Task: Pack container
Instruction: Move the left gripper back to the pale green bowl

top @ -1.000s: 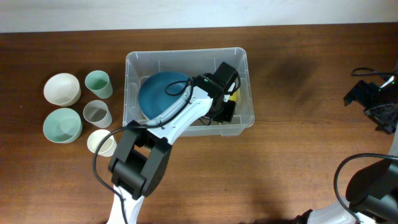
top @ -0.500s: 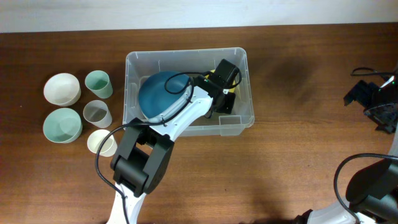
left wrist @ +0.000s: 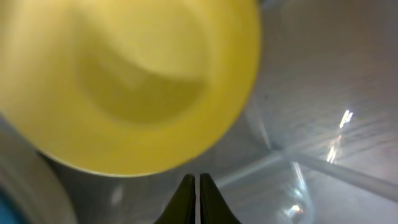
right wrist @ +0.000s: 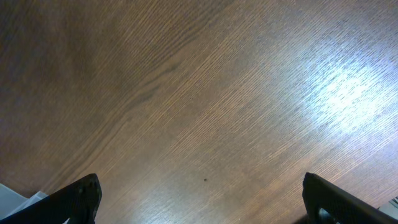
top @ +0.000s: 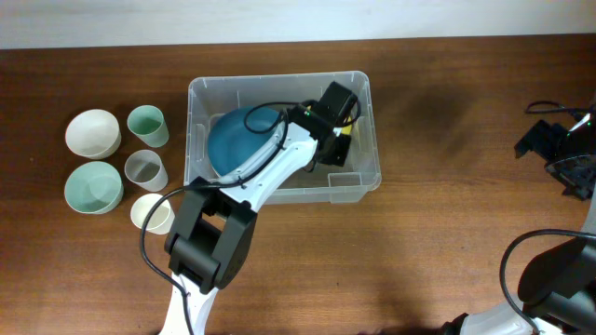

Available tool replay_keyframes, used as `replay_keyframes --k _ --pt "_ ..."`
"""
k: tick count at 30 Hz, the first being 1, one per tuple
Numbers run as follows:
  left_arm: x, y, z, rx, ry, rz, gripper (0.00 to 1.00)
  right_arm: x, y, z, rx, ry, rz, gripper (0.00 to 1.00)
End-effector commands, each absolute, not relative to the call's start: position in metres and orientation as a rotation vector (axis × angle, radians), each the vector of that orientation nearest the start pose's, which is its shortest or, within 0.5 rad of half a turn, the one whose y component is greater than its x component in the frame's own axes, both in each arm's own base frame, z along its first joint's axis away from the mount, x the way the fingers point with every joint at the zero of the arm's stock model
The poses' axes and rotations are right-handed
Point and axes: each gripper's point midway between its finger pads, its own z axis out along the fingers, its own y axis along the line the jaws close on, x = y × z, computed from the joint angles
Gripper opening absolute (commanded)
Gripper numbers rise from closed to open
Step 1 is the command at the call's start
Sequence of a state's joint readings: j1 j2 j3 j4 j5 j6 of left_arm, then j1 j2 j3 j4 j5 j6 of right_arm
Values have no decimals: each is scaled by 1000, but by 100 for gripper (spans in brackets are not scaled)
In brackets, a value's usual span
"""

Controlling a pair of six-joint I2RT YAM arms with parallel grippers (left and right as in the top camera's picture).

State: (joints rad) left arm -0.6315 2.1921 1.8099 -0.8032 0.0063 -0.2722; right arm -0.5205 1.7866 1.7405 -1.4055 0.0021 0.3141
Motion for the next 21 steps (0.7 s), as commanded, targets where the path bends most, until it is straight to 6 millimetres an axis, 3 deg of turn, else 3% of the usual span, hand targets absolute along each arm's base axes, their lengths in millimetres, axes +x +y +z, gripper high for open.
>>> replay_keyframes --k 1,4,6,7,8,9,12,16,21 --pt "430 -308 121 500 2659 -265 5 305 -177 179 1239 2748 -25 99" --pt "432 -301 167 504 2603 -236 8 305 -177 179 1239 2747 -25 99" --pt "437 -272 213 430 2544 -102 9 305 -177 179 1239 2748 -25 99" --pt "438 -261 225 406 2529 -64 17 305 -177 179 1239 2748 -25 99" --pt "438 -232 254 341 2498 25 43 305 -177 179 1239 2748 -25 99" --pt "438 -217 266 308 2487 61 48 305 -177 179 1239 2748 -25 99" --pt "435 -159 300 176 2457 171 99 305 -177 179 1239 2748 -25 99" --pt "423 -82 320 -45 2482 240 99 305 -177 179 1239 2748 -25 99" --pt "398 41 312 -554 2538 329 100 305 -177 179 1239 2748 -25 99"
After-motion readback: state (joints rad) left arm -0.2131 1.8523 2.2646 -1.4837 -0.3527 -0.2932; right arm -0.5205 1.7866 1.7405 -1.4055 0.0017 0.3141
